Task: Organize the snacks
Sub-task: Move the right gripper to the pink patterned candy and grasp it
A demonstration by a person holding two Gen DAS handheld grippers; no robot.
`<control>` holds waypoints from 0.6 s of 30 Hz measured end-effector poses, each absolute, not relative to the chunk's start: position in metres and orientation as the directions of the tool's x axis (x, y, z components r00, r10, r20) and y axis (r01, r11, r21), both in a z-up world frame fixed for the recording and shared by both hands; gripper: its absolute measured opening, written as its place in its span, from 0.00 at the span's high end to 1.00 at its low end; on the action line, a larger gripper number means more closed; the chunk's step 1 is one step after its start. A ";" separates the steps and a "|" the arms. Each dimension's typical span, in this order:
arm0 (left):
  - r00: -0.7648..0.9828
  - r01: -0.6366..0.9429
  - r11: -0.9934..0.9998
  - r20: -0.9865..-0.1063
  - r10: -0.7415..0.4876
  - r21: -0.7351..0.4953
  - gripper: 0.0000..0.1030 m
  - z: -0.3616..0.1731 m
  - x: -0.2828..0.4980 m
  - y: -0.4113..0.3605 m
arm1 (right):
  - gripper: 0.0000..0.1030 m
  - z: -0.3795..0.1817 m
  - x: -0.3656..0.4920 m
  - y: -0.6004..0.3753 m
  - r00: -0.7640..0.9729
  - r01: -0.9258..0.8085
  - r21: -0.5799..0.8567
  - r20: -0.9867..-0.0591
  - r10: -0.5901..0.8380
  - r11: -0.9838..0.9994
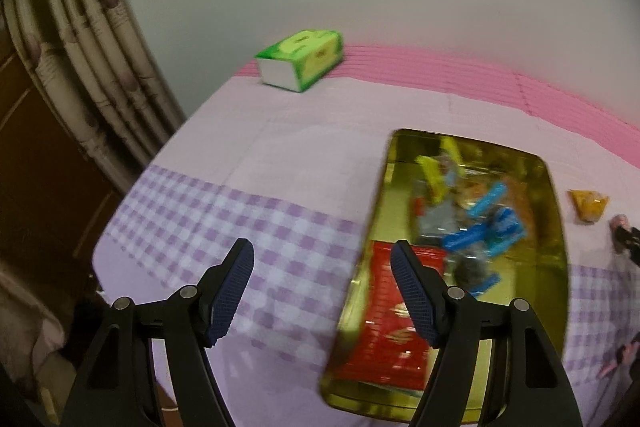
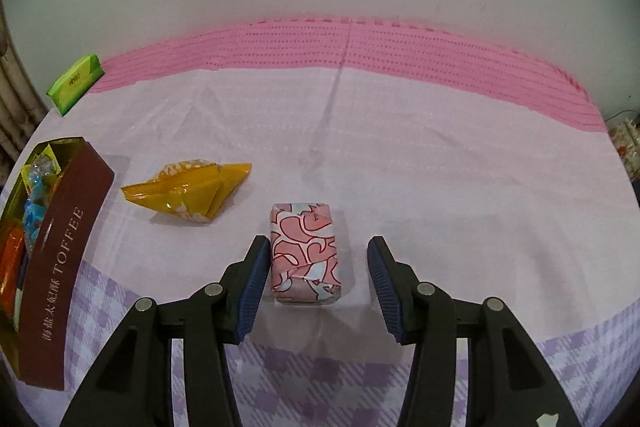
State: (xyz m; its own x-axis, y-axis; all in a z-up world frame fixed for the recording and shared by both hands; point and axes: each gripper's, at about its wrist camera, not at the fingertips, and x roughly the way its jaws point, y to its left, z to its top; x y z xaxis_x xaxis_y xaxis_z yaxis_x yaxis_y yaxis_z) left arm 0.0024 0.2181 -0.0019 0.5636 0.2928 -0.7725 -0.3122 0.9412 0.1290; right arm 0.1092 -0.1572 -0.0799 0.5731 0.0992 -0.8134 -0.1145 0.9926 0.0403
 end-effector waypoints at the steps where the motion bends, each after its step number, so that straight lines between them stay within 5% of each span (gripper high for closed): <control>1: 0.568 -0.304 0.946 -0.775 0.278 0.117 0.31 -0.001 0.002 0.214 | 0.53 -0.081 0.109 -0.156 0.574 -0.119 0.041 -0.812 0.102 0.992; 4: 0.578 -0.271 0.957 -0.777 0.250 0.107 0.31 0.001 0.009 0.196 | 0.55 -0.082 0.108 -0.155 0.579 -0.135 0.038 -0.808 0.110 0.990; 8: 0.591 -0.206 0.971 -0.776 0.220 0.119 0.31 0.004 0.024 0.168 | 0.70 -0.083 0.106 -0.158 0.583 -0.148 0.059 -0.801 0.135 0.987; 18: 0.607 -0.042 0.994 -0.788 0.103 0.097 0.31 0.009 0.066 0.093 | 0.73 -0.081 0.103 -0.157 0.610 -0.116 0.038 -0.786 0.101 0.993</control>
